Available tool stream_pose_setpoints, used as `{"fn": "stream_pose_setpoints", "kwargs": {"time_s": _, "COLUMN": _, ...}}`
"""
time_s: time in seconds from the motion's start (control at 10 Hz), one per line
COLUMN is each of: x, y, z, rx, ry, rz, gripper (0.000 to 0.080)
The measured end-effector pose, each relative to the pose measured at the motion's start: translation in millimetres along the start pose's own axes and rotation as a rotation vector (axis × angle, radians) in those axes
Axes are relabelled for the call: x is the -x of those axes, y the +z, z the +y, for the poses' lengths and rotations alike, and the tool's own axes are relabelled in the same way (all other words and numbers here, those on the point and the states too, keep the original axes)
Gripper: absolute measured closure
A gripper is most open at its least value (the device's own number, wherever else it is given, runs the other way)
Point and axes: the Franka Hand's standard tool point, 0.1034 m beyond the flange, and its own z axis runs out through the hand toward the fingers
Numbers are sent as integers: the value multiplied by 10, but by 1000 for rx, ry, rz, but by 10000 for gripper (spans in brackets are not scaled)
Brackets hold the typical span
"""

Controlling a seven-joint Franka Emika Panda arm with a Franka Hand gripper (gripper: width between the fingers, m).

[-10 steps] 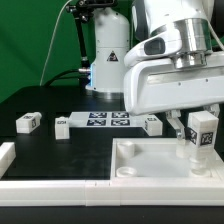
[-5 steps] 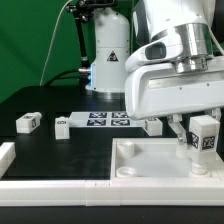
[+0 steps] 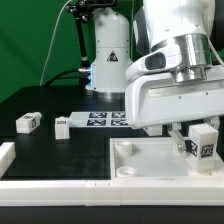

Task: Assemble one leg

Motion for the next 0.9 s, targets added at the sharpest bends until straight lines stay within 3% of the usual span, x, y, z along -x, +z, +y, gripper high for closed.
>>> {"fn": "stream_pose_setpoints", "kwargs": {"time_s": 0.5, "x": 1, "y": -1, "z": 4, "rx": 5, "ry": 0, "rz": 17, "gripper": 510}}
{"fn": "stream_pose_setpoints", "kwargs": {"time_s": 0.7, "x": 1, "y": -1, "z": 4, "rx": 5, "ry": 0, "rz": 17, "gripper": 198}}
{"fn": "stream_pose_setpoints", "kwargs": {"time_s": 0.9, "x": 1, "y": -1, "z": 4, "rx": 5, "ry": 0, "rz": 17, "gripper": 160}}
